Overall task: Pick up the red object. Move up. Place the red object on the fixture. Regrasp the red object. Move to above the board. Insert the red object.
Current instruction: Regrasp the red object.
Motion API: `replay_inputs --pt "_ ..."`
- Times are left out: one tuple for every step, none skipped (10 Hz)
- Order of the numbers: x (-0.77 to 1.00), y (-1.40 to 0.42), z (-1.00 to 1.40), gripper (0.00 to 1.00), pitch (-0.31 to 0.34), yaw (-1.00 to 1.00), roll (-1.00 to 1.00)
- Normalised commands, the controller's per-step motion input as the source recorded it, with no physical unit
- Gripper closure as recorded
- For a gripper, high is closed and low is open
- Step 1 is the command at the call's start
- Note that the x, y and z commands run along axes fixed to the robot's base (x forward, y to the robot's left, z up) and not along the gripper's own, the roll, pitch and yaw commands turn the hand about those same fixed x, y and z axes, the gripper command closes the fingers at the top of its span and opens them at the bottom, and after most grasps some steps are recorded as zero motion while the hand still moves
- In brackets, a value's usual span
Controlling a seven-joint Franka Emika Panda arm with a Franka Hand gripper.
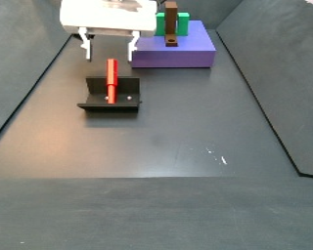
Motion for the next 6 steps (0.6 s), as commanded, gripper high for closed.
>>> replay_inputs --pt "0.01 0.01 -0.11 0.0 0.009 0.0 0.05" --pt "0.01 0.01 -0.1 0.0 0.0 0.0 0.0" --pt "0.0 0.01 -0.06 0.0 0.0 0.0 -0.03" --pt "0.0 0.05 -0.04 0.0 0.0 0.0 -0.06" --pt "0.0 0.09 -0.1 0.0 0.0 0.0 -0.07" --pt "0.0 0.15 -0.13 0.0 0.0 0.0 -0.16"
